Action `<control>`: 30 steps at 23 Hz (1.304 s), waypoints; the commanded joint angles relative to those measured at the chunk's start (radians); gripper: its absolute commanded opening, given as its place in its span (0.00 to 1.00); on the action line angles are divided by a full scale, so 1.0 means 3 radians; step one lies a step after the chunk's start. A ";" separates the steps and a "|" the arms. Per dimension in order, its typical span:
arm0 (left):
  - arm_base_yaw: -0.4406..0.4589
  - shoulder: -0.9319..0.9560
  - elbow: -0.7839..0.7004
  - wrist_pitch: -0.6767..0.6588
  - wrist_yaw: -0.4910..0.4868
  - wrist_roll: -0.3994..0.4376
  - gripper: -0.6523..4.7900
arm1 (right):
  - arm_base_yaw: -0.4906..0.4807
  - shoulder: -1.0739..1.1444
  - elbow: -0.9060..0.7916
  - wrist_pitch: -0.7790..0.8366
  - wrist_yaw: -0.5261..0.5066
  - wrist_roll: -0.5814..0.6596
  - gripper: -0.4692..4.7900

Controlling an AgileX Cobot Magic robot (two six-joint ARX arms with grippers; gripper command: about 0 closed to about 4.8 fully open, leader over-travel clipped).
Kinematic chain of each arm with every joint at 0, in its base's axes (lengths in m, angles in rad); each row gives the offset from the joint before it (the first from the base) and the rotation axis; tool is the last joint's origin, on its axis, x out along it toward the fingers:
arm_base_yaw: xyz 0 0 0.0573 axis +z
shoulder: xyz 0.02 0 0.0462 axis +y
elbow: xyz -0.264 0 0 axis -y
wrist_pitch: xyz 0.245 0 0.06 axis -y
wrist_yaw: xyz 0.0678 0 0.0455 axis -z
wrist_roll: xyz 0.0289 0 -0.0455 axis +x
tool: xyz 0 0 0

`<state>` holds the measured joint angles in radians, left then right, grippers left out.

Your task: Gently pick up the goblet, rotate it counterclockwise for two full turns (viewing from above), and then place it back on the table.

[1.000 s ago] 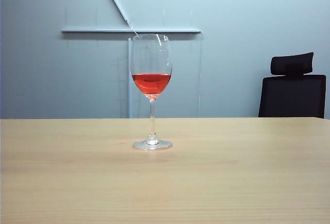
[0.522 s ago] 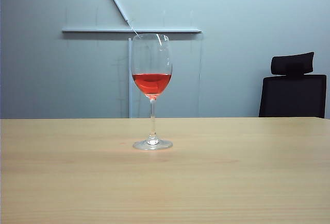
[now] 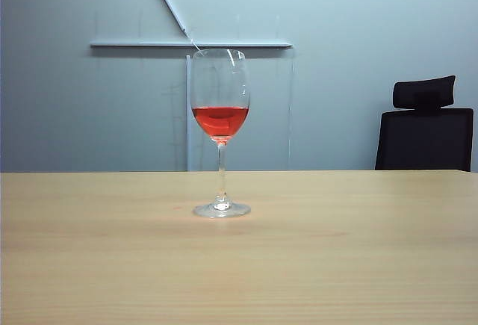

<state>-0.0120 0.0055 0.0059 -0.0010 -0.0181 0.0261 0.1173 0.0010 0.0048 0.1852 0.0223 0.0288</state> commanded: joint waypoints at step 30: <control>0.0000 0.0001 0.0010 0.0029 0.0011 0.0001 0.11 | -0.0230 -0.0005 -0.0013 -0.0258 -0.0144 -0.0036 0.07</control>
<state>-0.0120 0.0055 0.0059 -0.0010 -0.0181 0.0261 0.0483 0.0010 0.0048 0.0906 -0.0227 0.0204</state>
